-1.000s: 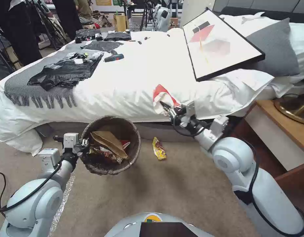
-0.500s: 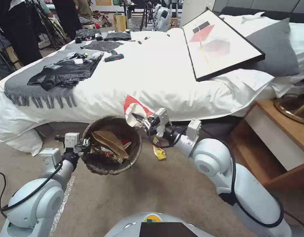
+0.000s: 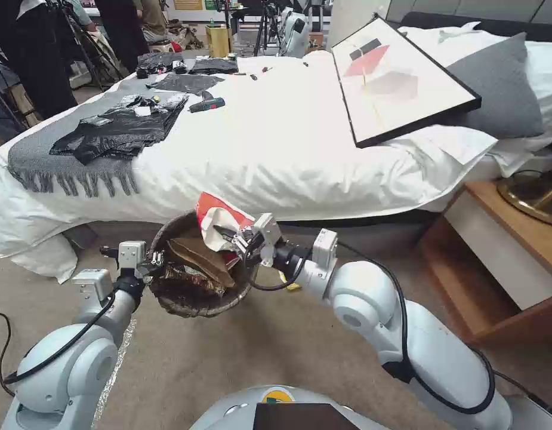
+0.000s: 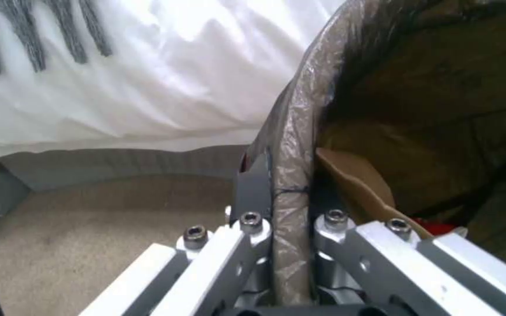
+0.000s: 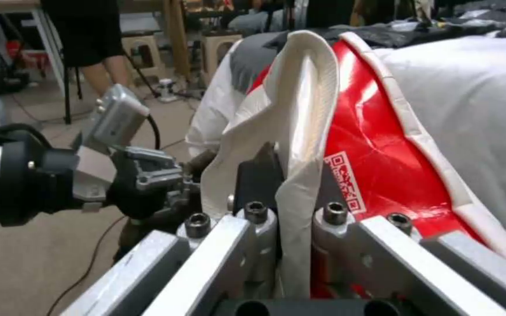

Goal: Pick up the trash bin, then pick up the garbage from the floor and place it into the trash bin.

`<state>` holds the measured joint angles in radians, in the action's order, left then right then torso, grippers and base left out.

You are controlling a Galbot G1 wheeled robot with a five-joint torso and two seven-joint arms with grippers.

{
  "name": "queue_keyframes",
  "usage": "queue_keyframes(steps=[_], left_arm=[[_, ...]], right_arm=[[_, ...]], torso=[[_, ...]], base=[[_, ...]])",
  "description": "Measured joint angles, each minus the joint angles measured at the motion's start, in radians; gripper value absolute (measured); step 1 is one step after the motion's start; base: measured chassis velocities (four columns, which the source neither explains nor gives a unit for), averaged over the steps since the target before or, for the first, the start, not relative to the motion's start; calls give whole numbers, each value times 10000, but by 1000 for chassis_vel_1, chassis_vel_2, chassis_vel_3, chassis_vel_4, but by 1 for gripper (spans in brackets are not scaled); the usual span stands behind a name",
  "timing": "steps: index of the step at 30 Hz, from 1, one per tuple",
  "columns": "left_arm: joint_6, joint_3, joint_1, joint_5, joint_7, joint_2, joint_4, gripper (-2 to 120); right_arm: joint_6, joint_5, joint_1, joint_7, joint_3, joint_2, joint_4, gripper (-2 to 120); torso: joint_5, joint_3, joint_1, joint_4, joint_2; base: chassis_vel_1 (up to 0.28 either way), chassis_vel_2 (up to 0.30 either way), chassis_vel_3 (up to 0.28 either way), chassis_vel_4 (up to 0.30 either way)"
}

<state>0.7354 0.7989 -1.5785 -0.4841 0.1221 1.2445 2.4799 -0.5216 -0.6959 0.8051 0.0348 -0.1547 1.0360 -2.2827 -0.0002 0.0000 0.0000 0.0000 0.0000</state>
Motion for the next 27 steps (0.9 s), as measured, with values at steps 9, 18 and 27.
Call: queue_keyframes(steps=[9,18,27], left_arm=[[0,0,-12,16,-5,38,58,2],[0,39,12,-6,-6,21,98,2],[0,46,29,-37,2,23,113,2]], right_arm=[[-59,159,-453,-171,-657,268,231,0],[-66,486,-498,-555,-868,448,569,32],[-38,777,-403,-532,-950,637,662,72]], torso=[[1,0,0,1,0],[1,0,0,0,0],[1,0,0,1,0]], base=[[0,0,0,0],[0,0,0,0],[0,0,0,0]])
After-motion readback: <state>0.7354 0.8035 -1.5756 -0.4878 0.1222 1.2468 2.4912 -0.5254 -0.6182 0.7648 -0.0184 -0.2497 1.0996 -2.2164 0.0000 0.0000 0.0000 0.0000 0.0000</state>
